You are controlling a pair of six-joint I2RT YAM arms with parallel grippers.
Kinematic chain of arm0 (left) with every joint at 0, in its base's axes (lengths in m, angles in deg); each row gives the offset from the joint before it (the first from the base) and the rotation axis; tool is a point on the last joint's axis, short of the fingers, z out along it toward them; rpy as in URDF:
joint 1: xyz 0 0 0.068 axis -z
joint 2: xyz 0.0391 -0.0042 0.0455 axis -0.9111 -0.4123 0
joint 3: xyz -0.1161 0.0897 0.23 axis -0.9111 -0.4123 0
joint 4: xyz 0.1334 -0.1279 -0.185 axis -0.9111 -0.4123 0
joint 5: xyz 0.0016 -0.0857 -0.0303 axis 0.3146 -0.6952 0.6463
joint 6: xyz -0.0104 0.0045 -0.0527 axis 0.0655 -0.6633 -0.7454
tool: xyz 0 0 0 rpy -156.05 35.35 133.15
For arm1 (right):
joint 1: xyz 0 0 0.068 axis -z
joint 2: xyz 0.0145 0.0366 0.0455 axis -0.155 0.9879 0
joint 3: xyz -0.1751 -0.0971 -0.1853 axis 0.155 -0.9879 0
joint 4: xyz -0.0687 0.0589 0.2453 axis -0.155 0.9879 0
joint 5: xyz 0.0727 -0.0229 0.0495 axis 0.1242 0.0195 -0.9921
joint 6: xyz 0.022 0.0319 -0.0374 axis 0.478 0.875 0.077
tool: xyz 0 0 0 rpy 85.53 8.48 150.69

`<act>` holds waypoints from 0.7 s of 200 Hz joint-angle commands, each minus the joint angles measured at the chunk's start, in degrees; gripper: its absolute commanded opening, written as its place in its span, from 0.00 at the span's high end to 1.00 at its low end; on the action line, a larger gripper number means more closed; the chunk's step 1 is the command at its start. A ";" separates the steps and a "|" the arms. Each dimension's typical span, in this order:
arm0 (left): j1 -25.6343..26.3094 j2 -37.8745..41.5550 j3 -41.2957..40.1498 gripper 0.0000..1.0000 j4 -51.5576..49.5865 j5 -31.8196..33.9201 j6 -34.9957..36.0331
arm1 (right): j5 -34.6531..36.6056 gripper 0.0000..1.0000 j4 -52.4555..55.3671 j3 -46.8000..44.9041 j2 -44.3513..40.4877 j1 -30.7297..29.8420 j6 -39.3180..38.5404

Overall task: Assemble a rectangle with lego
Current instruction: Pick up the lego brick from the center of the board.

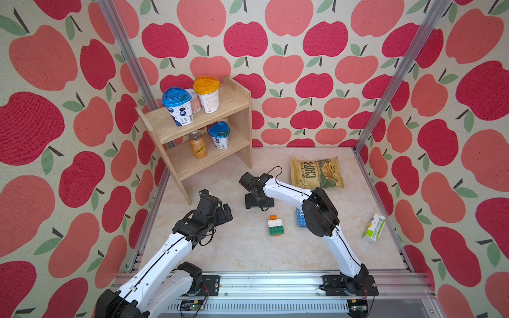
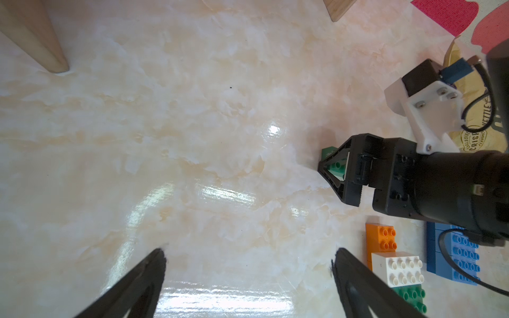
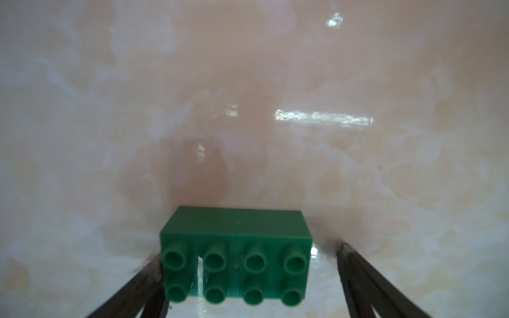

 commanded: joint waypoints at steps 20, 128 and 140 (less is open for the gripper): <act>-0.30 -0.67 -0.06 0.03 1.20 0.80 0.51 | -1.93 0.11 -1.73 -0.95 -0.71 1.25 -1.75; -0.28 -0.91 0.20 0.03 1.04 0.72 0.34 | -2.89 0.25 -1.52 0.78 -0.62 1.70 -1.82; -0.28 -1.08 0.20 0.03 1.17 0.63 0.34 | -2.71 0.22 -1.40 0.89 -0.71 1.71 -1.95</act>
